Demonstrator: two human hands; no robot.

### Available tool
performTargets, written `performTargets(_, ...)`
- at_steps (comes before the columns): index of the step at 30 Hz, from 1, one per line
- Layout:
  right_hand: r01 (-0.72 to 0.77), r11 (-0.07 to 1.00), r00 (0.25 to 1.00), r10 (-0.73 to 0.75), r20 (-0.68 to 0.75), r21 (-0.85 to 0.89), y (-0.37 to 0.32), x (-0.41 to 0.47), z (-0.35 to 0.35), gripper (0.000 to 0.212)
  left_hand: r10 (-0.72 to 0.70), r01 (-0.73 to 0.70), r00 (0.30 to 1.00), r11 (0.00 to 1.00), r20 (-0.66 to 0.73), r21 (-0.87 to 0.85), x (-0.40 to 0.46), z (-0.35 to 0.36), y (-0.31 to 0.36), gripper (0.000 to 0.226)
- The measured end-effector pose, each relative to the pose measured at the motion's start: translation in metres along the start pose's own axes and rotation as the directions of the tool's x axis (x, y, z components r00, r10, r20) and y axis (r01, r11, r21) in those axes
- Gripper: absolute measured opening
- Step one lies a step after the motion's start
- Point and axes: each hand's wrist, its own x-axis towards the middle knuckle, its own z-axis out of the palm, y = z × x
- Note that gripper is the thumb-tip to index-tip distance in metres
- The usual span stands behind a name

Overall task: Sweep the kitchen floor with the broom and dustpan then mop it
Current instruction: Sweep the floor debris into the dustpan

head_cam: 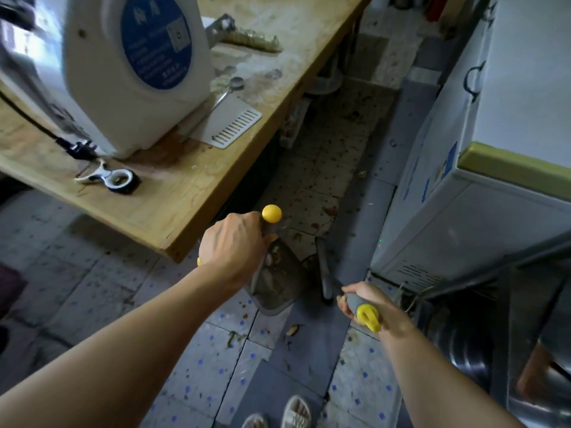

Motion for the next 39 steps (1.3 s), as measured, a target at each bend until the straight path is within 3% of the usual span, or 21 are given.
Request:
performTargets(16,-0.105,0.935,0.994,0.107,-0.010,-0.339,0.071,-0.057,0.068,0.027,-0.152,0.150,0.988,0.987,-0.037,-0.058,-0.102,0.001,-0.089,0.012)
performTargets(22,-0.071,0.872,0.997,0.064,-0.031,-0.485,0.081,-0.051,0.089,0.016,-0.272,0.267,0.961,0.959,-0.055,-0.094,-0.128,0.001,-0.103,0.023)
performTargets(29,0.057,0.647,0.998,-0.063,0.022,-0.761,0.077,-0.052,0.104,0.016,-0.461,0.452,0.885,0.884,-0.061,-0.117,-0.155,0.008,-0.087,0.021)
performTargets(39,-0.117,0.478,0.979,0.204,-0.020,-0.871,0.097,-0.057,0.121,0.014,-0.726,0.711,0.687,0.684,-0.048,-0.163,-0.216,0.010,-0.083,0.024)
